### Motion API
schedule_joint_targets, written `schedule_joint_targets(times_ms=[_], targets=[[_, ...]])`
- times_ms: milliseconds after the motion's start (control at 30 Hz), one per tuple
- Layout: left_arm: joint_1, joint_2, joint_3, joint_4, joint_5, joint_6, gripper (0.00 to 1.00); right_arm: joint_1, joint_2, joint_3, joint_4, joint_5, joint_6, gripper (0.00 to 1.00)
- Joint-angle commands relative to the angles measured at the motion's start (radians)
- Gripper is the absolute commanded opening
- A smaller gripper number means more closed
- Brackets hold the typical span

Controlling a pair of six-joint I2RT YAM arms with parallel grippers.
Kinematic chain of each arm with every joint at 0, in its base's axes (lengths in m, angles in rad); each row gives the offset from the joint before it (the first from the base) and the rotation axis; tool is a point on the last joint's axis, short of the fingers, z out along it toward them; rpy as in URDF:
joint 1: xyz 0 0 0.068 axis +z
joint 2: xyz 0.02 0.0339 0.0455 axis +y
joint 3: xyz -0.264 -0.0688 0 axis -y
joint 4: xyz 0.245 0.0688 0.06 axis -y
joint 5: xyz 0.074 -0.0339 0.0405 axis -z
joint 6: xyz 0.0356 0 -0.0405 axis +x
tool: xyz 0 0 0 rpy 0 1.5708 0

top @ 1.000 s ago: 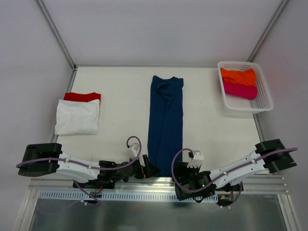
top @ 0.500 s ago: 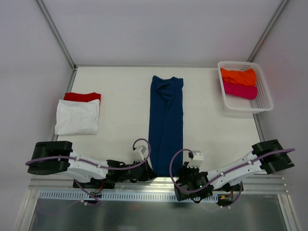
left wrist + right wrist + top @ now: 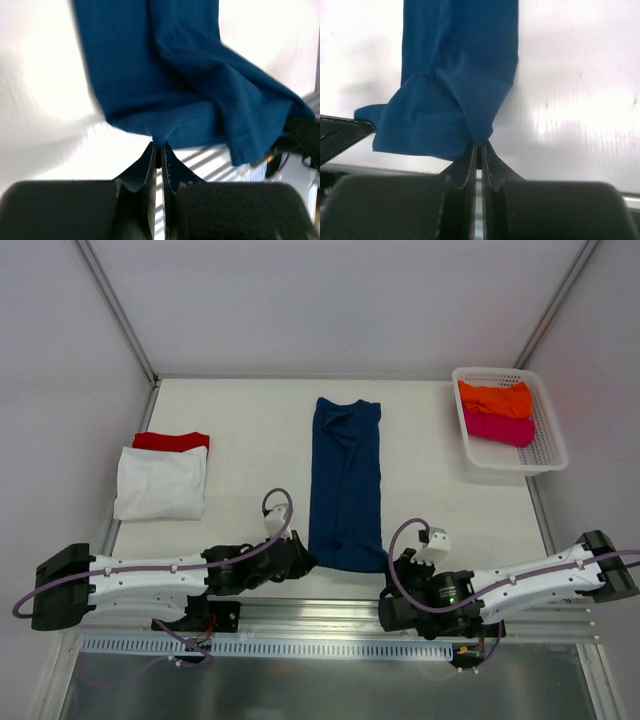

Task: Fold and stack the t-shirts
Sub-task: Fold the tshirt

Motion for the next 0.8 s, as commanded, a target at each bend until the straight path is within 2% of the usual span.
schedule_joint_targets(times_ms=[0,100,167,333,467,767], targets=[[0.100,-0.026,0.049,-0.104,0.013,0.157,0.00,-0.071,-0.072,0.003,-0.087,0.087,-0.144,0.00],[0.209,0.025,0.105,-0.104,0.075,0.238,0.00,-0.147,-0.112,0.002,-0.052,0.081,-0.263,0.00],[0.235,0.084,0.157,-0.103,0.094,0.277,0.00,-0.209,-0.131,-0.006,0.004,0.065,-0.354,0.00],[0.266,0.216,0.243,-0.079,0.121,0.342,0.00,-0.395,-0.123,-0.055,0.289,-0.053,-0.673,0.01],[0.283,0.265,0.270,-0.048,0.164,0.358,0.00,-0.480,-0.067,-0.073,0.476,-0.149,-0.796,0.00],[0.334,0.250,0.266,-0.040,0.186,0.382,0.00,-0.575,0.147,0.008,0.659,-0.267,-0.954,0.01]])
